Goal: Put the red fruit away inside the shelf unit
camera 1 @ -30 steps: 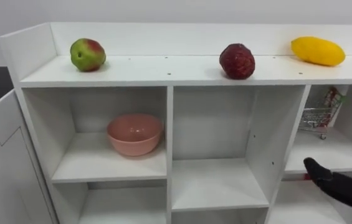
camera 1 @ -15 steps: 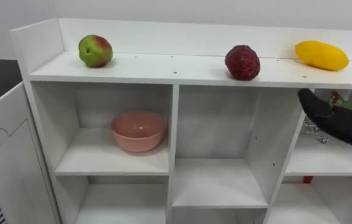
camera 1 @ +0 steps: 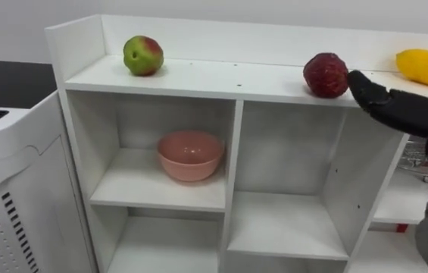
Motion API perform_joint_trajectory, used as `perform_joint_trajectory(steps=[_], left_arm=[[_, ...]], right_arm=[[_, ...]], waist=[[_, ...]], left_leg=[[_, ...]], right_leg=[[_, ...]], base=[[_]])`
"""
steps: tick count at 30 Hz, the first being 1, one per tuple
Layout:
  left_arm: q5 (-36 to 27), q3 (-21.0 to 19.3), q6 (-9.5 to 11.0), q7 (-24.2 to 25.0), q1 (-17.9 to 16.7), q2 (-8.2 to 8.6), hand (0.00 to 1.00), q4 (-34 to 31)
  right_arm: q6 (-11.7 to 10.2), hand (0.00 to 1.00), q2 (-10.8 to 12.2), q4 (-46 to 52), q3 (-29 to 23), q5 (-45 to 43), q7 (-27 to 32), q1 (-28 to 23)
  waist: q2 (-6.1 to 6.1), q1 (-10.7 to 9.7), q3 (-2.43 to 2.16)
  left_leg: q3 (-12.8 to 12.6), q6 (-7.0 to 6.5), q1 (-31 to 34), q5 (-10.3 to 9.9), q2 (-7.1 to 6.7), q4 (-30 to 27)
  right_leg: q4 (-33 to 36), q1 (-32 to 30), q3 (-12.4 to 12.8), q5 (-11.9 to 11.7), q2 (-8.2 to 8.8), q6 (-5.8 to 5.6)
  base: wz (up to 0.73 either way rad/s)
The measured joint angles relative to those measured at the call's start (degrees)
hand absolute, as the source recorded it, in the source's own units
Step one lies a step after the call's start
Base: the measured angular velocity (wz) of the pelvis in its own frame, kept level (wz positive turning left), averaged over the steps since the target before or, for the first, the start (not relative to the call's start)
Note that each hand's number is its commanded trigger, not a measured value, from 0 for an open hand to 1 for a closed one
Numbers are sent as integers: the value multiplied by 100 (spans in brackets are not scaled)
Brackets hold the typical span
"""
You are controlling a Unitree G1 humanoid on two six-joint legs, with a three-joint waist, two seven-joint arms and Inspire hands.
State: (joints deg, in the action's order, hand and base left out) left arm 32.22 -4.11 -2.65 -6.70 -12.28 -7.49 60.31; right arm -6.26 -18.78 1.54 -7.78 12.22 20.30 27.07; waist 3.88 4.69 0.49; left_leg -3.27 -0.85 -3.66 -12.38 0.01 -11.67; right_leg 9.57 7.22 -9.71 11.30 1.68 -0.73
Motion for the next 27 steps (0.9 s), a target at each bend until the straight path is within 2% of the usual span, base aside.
perform_joint_trajectory(steps=[5,10,17,20,22,24,27], left_arm=[[-2,-16,-63,108,54,-36,0,-10],[1,-28,-111,218,86,-121,0,-14],[-11,-30,-179,361,162,-159,0,-112],[-11,-26,-239,412,169,-193,0,-125],[-7,-26,-294,487,151,-213,0,-140],[-4,-26,-425,574,123,-212,0,-199],[-5,-26,-537,618,106,-212,0,-241]], right_arm=[[30,0,-24,-64,78,318,-179,4],[125,0,-51,-174,198,387,-475,166],[207,0,-465,-839,419,630,-906,694],[267,0,-651,-1109,545,624,-1021,789],[337,0,-708,-1259,544,626,-1065,796],[513,0,-758,-1366,544,596,-1126,803],[614,0,-775,-1491,542,507,-1171,968]], waist=[[95,58,16],[222,64,-54],[257,185,-38],[307,189,-15],[332,189,-17],[347,196,-22],[349,182,-23]], left_leg=[[21,2,18,1,7,-1],[47,4,39,2,8,-3],[86,4,53,2,4,-18],[155,12,121,7,4,-57],[197,13,155,7,3,-77],[208,13,194,7,-2,-98],[209,13,205,7,-9,-104]], right_leg=[[0,-46,-65,0,1,0],[-1,-23,-149,0,2,0],[-8,-1,-173,-1,5,1],[-10,-21,-251,-1,0,1],[-5,-35,-299,-1,0,1],[-4,-59,-299,-1,4,1],[-3,-75,-305,-1,11,1]], base=[[2],[1],[2],[13],[13],[2],[0]])
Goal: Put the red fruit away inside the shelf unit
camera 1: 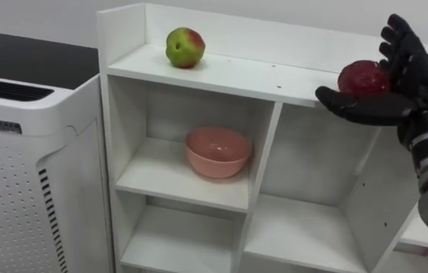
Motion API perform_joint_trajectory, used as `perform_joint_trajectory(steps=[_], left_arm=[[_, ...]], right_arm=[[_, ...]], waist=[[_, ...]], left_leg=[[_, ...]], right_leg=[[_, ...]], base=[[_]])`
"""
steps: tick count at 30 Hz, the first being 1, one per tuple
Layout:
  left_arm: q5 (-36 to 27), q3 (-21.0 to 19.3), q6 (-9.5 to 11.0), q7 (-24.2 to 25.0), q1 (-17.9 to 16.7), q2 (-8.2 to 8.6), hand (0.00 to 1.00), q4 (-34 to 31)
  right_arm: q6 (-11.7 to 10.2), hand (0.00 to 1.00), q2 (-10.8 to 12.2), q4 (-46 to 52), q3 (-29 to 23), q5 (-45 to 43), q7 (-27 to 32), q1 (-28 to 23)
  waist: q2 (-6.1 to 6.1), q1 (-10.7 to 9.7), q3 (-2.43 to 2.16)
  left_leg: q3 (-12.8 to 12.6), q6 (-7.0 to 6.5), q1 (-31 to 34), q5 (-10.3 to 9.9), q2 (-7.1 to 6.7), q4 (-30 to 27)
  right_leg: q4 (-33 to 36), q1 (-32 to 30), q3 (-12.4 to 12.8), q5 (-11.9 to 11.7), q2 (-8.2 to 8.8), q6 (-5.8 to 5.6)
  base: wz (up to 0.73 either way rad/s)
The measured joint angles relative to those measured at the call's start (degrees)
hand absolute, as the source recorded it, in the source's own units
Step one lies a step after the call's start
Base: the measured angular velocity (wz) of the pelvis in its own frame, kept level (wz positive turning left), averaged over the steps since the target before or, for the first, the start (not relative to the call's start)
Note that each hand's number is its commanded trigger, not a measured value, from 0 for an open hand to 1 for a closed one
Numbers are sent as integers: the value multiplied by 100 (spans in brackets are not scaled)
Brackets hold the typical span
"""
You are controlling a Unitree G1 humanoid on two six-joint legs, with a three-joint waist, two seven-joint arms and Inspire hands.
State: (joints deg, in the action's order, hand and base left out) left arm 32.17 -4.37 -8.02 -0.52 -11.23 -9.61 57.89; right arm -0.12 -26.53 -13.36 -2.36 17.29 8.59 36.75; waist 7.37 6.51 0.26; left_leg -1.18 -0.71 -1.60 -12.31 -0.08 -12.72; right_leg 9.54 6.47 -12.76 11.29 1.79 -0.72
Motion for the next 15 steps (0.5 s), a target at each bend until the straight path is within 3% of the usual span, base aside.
perform_joint_trajectory(steps=[3,4,5,15], left_arm=[[1,-1,-47,1,7,-8,0,-84],[1,-1,-53,1,7,-9,0,-97],[0,0,-71,2,16,-10,0,-107],[-12,32,-122,-10,43,-60,0,-204]], right_arm=[[76,1,-13,-198,-1,-8,-2,112],[95,63,-13,-220,-1,-9,-3,146],[117,100,-14,-281,1,-9,-4,196],[128,100,-85,-580,113,-9,-81,275]], waist=[[17,7,-12],[18,6,-13],[19,5,-13],[4,-1,-3]], left_leg=[[-2,0,0,0,-2,-5],[-3,0,0,0,-3,-5],[-4,0,1,0,-5,-8],[-45,-1,-11,0,-4,-58]], right_leg=[[6,2,-3,0,2,0],[6,2,-2,0,3,0],[5,3,-2,0,4,1],[5,38,17,-2,8,3]], base=[[0],[0],[0],[0]])
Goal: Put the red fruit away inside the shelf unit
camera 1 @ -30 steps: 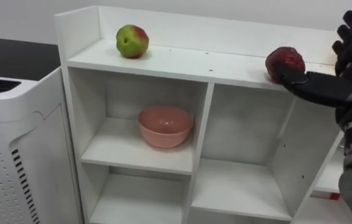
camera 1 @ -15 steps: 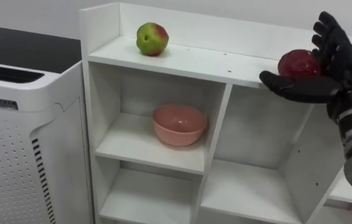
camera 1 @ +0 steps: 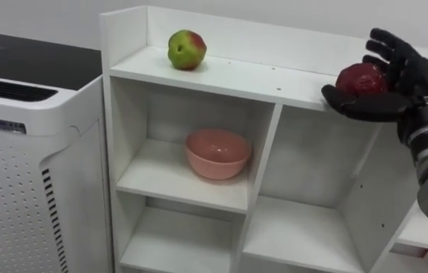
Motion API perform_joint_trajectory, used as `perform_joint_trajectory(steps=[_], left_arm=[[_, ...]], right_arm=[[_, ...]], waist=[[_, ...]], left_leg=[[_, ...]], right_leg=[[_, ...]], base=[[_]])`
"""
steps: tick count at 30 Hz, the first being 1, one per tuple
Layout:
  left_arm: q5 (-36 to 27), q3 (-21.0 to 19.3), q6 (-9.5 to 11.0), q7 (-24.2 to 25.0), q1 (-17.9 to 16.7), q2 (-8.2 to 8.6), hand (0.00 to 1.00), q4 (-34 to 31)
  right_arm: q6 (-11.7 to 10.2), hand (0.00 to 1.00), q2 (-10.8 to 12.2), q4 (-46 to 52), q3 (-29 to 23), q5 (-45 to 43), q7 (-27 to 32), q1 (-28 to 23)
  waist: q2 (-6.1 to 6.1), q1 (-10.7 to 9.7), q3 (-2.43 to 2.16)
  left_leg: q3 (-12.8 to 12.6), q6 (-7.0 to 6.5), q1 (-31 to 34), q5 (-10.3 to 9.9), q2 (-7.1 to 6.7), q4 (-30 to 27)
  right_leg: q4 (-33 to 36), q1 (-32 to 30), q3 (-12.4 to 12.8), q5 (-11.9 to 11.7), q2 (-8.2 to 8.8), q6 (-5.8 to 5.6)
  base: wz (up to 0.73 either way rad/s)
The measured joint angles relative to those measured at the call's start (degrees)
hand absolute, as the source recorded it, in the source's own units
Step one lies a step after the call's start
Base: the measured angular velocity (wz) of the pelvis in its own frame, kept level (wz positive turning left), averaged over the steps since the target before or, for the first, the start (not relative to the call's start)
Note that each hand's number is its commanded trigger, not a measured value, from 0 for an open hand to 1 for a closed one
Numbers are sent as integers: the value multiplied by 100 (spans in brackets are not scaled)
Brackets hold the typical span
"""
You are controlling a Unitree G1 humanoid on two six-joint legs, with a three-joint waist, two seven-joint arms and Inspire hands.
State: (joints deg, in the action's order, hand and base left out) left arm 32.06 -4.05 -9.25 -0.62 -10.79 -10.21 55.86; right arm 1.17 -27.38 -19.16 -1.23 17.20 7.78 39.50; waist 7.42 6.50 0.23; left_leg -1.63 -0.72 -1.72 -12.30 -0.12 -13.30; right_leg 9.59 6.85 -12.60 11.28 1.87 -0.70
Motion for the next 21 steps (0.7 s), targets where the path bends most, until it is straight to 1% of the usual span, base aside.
perform_joint_trajectory(steps=[3,7,11,15,17,19,21], left_arm=[[0,0,0,-1,0,0,0,-31],[0,15,0,-1,-3,-2,0,-75],[-89,95,2,-4,10,-36,0,-78],[-86,87,1,-5,-6,-72,0,-72],[-85,92,2,-14,-7,-73,0,-74],[-85,92,0,-15,-38,-72,0,-74],[-85,90,-7,-23,-70,-73,0,-75]], right_arm=[[0,100,-6,-18,2,0,-68,0],[-24,100,-32,-27,2,88,-114,0],[-92,100,-52,-113,0,634,-173,-6],[-106,100,-65,-111,-1,853,-325,-11],[-102,100,-64,-55,1,964,-349,-16],[-26,100,-55,61,8,982,-362,-24],[25,100,-53,217,7,985,-362,-76]], waist=[[-15,-1,10],[-18,-9,12],[-34,-66,22],[-33,-153,21],[-42,-151,17],[-65,-151,7],[-118,-163,-17]], left_leg=[[-4,0,5,0,4,-8],[5,0,7,-1,8,-19],[43,0,-8,-1,-6,-33],[62,0,-7,-1,-12,-38],[59,0,-9,-1,-12,-34],[40,-1,-11,-1,-11,-28],[32,-1,-9,-1,-14,-24]], right_leg=[[4,0,-3,0,-2,0],[9,6,-14,-3,-5,4],[2,56,-3,-3,-1,5],[-3,68,4,-3,-1,5],[-3,64,14,-3,-1,5],[-2,54,90,-3,-3,5],[-2,45,144,-3,-4,5]], base=[[0],[0],[4],[0],[0],[-4],[0]])
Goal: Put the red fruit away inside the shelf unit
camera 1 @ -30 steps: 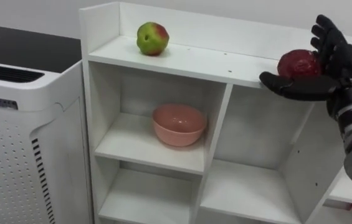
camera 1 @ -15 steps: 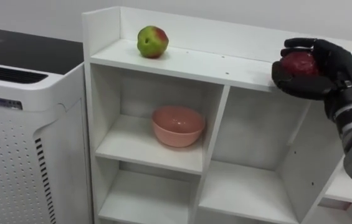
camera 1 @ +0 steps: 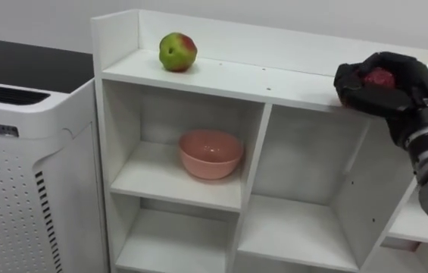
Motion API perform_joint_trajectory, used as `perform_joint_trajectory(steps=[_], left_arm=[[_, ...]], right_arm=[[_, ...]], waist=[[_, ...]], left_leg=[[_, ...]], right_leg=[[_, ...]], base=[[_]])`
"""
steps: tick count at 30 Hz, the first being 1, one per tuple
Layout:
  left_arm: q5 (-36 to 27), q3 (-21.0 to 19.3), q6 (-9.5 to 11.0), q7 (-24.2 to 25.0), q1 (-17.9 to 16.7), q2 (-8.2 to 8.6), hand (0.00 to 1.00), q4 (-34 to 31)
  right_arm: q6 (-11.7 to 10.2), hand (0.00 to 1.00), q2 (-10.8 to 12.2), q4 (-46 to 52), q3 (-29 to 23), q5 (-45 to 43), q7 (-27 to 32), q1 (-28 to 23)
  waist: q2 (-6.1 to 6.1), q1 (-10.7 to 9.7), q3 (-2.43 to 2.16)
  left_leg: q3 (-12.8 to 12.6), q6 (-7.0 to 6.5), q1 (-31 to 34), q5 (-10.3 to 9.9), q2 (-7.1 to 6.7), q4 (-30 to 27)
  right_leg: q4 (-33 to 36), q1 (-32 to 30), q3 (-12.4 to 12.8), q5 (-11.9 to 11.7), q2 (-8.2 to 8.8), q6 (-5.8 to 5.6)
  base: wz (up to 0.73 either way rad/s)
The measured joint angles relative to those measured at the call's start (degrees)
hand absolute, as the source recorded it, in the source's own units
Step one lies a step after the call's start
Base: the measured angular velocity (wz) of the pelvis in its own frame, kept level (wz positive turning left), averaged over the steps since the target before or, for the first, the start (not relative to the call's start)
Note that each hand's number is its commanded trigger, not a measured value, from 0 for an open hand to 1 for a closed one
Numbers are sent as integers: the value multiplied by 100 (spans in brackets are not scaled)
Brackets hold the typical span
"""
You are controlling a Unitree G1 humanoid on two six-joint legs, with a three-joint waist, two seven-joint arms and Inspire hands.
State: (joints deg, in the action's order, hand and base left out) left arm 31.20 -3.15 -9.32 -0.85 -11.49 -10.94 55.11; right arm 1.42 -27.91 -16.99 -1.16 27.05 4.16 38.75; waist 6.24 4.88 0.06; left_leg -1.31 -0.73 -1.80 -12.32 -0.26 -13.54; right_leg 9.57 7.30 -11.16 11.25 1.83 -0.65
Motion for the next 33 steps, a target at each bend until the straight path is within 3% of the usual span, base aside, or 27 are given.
perform_joint_trajectory(steps=[3,8,12,17,20,25,27,28,33], left_arm=[[38,0,0,-31,-29,0,0,-1],[27,24,4,-139,-46,3,0,11],[21,50,5,-209,-18,10,0,35],[-25,184,-11,-351,-129,34,0,58],[-25,240,-33,-500,-122,61,0,139],[-111,358,-79,-594,-99,89,0,231],[-172,441,-118,-627,-36,127,0,245],[-198,486,-116,-623,-7,127,0,249],[-618,797,-105,-657,461,189,0,410]], right_arm=[[-1,100,16,421,2,67,6,-269],[16,100,100,1038,273,321,-251,-684],[126,100,341,1804,396,688,-658,-1073],[224,100,560,2074,556,1230,-1074,-1198],[240,100,606,2235,733,1829,-1145,-1514],[239,100,929,1745,954,2540,-1410,-1778],[243,100,1225,1298,967,2690,-1433,-1895],[242,100,1269,1160,983,2768,-1439,-1899],[217,100,1483,-377,1086,3784,-1472,-1910]], waist=[[-51,32,-31],[-71,-6,-30],[-103,7,-21],[-178,20,-40],[-196,152,-37],[-268,192,-10],[-310,193,0],[-314,191,0],[-437,224,43]], left_leg=[[-25,0,-17,0,3,7],[-85,0,-100,0,22,25],[-121,1,-86,1,33,67],[-173,1,-99,0,39,82],[-184,1,-72,0,44,83],[-174,0,23,1,41,58],[-172,-1,219,2,44,-18],[-169,-2,282,2,46,-48],[-175,-36,747,49,44,-219]], right_leg=[[1,-2,10,0,2,0],[-2,59,18,0,-7,0],[3,7,20,-1,-11,1],[2,7,15,-8,-17,11],[7,-45,24,-8,-19,12],[9,-119,29,-10,-14,15],[25,-263,22,-20,-11,31],[27,-316,11,-28,-11,42],[178,-799,8,-55,17,80]], base=[[-2],[-6],[-7],[-5],[-1],[2],[0],[0],[0]])
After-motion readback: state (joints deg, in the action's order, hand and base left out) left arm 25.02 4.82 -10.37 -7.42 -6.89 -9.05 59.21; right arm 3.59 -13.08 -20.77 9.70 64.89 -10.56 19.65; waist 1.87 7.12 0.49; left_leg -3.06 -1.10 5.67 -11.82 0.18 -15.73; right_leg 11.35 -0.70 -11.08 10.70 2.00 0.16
